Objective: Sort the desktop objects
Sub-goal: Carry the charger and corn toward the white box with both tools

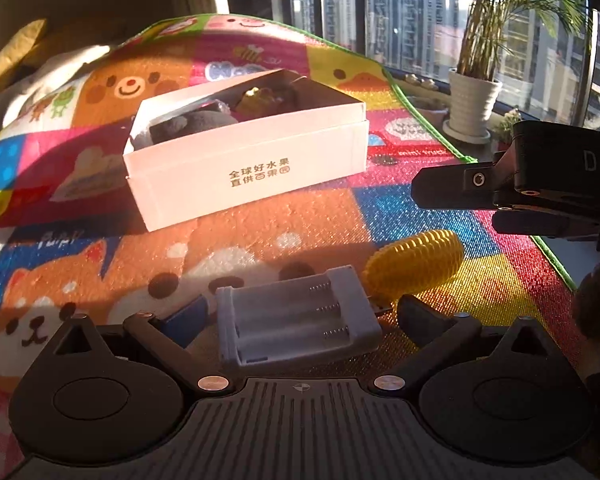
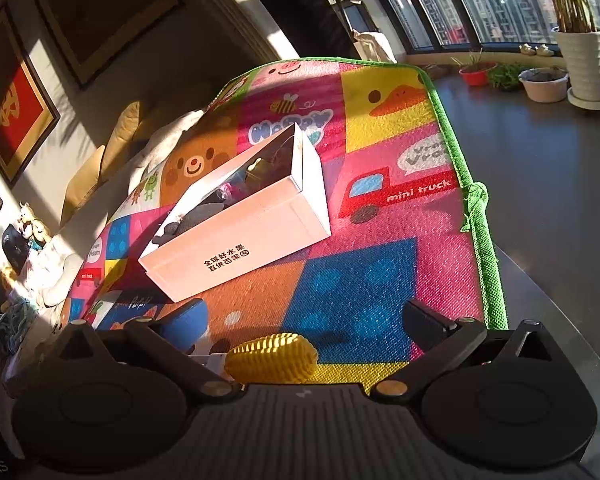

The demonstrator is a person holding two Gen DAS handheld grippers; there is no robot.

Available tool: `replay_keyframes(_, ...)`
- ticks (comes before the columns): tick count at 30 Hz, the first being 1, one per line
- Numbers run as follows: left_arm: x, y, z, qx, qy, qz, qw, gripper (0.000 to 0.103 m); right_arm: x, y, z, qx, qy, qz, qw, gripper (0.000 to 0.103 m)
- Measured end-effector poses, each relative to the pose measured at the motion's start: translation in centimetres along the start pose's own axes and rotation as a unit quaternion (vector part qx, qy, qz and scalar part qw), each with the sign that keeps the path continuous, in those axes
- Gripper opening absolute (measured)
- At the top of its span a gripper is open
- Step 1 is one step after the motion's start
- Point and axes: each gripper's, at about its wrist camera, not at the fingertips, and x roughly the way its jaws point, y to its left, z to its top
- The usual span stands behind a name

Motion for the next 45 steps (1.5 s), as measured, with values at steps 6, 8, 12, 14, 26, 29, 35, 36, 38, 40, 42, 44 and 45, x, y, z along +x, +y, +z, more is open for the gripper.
replay_keyframes(6, -0.3, 1.2, -0.2, -0.017, 0.002, 0.006, 0.9998, 0.097, 0.0, 0.2, -0.1, -0.008, 0.001, -0.007, 1.000, 0.103)
replay_keyframes(8, -0.8, 1.6, -0.6, -0.016, 0.002, 0.010, 0.9998, 0.097, 0.2, 0.8, -0.2, -0.025, 0.007, -0.011, 1.000, 0.103)
replay_keyframes(12, -2.6, 3.4, -2.1, -0.032, 0.005, 0.023, 0.9992, 0.097, 0.9, 3.9, -1.1, -0.121, 0.027, -0.040, 0.992, 0.103)
replay_keyframes(14, -3.8, 4.7, -2.9, -0.048, 0.006, 0.034, 0.9983, 0.097, 1.0, 5.6, -1.8, -0.173, 0.026, -0.053, 0.983, 0.102)
replay_keyframes(26, -7.7, 6.3, -4.9, -0.091, -0.009, 0.039, 0.9950, 0.097, 1.5, 7.9, -2.6, -0.219, 0.088, -0.071, 0.969, 0.044)
replay_keyframes(29, -8.7, 5.4, -4.4, -0.078, -0.025, 0.040, 0.9959, 0.097, -0.1, 8.0, -2.3, -0.224, 0.090, -0.053, 0.969, 0.030)
replay_keyframes(35, -10.4, 3.3, -3.0, -0.046, -0.057, 0.043, 0.9964, 0.096, -3.9, 8.2, -1.2, -0.238, 0.053, -0.019, 0.970, 0.017)
replay_keyframes(36, -10.5, 3.1, -2.9, -0.044, -0.059, 0.043, 0.9964, 0.096, -4.4, 8.1, -1.0, -0.236, 0.048, -0.011, 0.970, 0.017)
replay_keyframes(38, -10.7, 2.9, -2.7, -0.040, -0.060, 0.043, 0.9964, 0.089, -5.0, 7.7, -0.9, -0.236, 0.046, -0.001, 0.971, 0.017)
replay_keyframes(40, -10.5, 2.9, -2.7, -0.044, -0.059, 0.041, 0.9965, 0.089, -5.1, 7.4, -1.2, -0.245, 0.049, 0.006, 0.968, 0.017)
replay_keyframes(42, -9.9, 3.1, -3.0, -0.051, -0.050, 0.039, 0.9967, 0.089, -4.7, 7.1, -1.7, -0.259, 0.053, 0.002, 0.964, 0.024)
replay_keyframes(44, -9.1, 3.3, -3.5, -0.055, -0.038, 0.037, 0.9971, 0.089, -3.8, 6.9, -2.1, -0.262, 0.059, -0.008, 0.963, 0.036)
replay_keyframes(45, -8.7, 3.4, -3.7, -0.057, -0.032, 0.034, 0.9973, 0.089, -3.5, 6.9, -2.1, -0.261, 0.061, -0.009, 0.963, 0.040)
